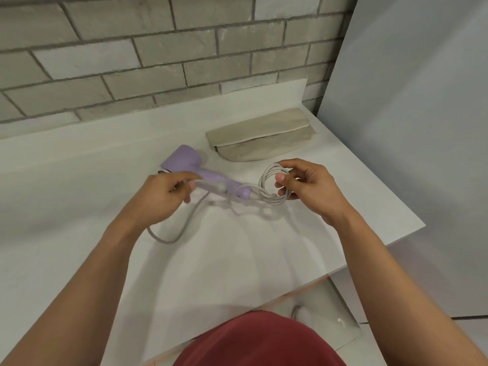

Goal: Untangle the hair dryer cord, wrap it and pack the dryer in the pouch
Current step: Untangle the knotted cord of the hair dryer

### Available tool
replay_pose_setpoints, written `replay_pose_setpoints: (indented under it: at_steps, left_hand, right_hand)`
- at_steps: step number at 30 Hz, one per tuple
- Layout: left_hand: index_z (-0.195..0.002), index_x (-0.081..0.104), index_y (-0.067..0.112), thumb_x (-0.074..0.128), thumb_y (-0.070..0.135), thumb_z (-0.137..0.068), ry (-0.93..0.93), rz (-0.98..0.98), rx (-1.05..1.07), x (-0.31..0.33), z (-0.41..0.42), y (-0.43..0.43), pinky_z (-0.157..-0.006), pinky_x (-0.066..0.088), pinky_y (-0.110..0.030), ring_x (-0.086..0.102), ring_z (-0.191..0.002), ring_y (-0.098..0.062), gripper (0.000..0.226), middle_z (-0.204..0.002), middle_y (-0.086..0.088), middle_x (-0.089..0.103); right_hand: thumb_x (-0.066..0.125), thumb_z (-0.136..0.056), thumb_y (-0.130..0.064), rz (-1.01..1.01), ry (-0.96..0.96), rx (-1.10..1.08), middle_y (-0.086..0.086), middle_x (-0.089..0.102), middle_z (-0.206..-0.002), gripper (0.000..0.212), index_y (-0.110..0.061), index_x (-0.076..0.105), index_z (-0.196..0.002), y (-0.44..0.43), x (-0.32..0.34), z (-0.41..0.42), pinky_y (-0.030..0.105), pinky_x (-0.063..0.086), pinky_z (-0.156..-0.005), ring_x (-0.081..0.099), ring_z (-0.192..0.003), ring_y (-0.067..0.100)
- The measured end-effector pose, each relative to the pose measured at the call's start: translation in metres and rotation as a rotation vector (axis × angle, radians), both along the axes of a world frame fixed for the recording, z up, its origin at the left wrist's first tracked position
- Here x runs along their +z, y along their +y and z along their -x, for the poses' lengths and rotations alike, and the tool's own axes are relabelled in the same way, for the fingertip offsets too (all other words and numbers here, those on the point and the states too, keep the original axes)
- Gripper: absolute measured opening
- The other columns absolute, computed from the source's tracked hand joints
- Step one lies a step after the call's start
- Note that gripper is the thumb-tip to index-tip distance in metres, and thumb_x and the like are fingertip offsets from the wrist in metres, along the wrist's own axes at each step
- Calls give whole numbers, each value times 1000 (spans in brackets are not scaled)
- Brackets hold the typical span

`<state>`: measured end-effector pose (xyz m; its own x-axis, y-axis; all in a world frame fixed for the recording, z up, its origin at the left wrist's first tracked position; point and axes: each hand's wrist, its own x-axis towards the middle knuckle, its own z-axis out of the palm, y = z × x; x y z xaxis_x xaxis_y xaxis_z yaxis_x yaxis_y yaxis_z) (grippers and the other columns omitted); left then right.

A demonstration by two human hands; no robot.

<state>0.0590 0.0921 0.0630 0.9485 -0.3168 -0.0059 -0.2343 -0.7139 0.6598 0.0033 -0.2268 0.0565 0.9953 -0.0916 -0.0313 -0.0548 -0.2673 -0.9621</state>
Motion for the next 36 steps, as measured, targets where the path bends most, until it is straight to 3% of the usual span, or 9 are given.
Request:
replay_pose_setpoints:
  at_steps: [2, 5, 10, 17, 20, 26, 30, 33, 36]
  left_hand:
    - [-108, 71, 47, 60, 26, -103, 172, -7, -47, -8, 9, 2, -62, 40, -12, 55, -61, 2, 24, -70, 8, 73]
    - [-108, 75, 38, 59, 28, -104, 358, 43, -51, -19, 15, 0, -58, 37, -24, 46, -51, -2, 20, -67, 2, 71]
    - [-106, 78, 33, 63, 24, -102, 537, 157, -91, -20, 18, -4, -52, 31, -23, 41, -57, -13, 18, -68, -4, 67]
    - [-117, 76, 29, 62, 25, -102, 711, 196, -256, -19, 27, -5, -50, 25, -23, 34, -52, -10, 21, -65, -8, 58]
    - [-116, 76, 26, 62, 26, -101, 715, 281, -223, -16, 24, 0, -51, 21, -26, 30, -51, -12, 21, -63, -10, 51]
    - [-112, 77, 25, 55, 35, -105, 735, 141, -275, -35, 35, -29, -49, 27, -24, 36, -51, -7, 24, -61, 0, 47]
    - [-120, 71, 24, 47, 31, -108, 735, 139, -246, -64, 49, -57, -50, 36, -23, 42, -55, -7, 28, -63, 4, 52]
    - [-124, 67, 18, 48, 26, -107, 655, 16, -351, -79, 63, -73, -62, 49, -27, 57, -65, -11, 27, -74, 4, 66]
    - [-123, 68, 26, 53, 40, -103, 438, -189, -434, -81, 65, -80, -89, 50, -33, 63, -92, -13, 28, -94, 7, 68]
  right_hand:
    - [71, -99, -21, 52, -6, -15, -1, 76, -91, 16, -29, 76, -112, 0, -3, -4, 36, 63, -78, 76, -80, 24]
    - [70, -98, -22, 177, -25, -7, -11, 74, -101, 18, -30, 76, -113, 0, -7, -10, 32, 60, -79, 75, -80, 15]
    - [64, -103, -19, 342, -54, 28, -21, 67, -109, 28, -32, 72, -126, -6, -7, -13, 6, 45, -72, 66, -86, 0]
    - [61, -104, -16, 429, -58, 16, -16, 69, -111, 26, -28, 71, -125, -12, -8, -13, 1, 45, -73, 67, -101, 11]
    - [61, -103, -16, 433, -56, -2, -13, 71, -113, 25, -28, 71, -123, -12, -9, -13, 2, 47, -73, 68, -102, 11]
    - [68, -99, -16, 452, -54, 9, -19, 74, -100, 20, -30, 75, -112, -9, -7, -13, 12, 51, -81, 69, -97, 2]
    - [69, -99, -16, 422, -36, 37, -21, 74, -100, 18, -29, 75, -110, -8, -4, -13, 7, 48, -72, 69, -86, -4]
    - [71, -98, -16, 369, -15, 48, -18, 75, -101, 17, -27, 75, -110, -9, -1, -12, 7, 45, -67, 71, -80, -2]
    - [73, -96, -13, 322, -10, 60, -13, 75, -100, 20, -29, 75, -109, -8, -1, -9, 26, 56, -75, 75, -80, 8]
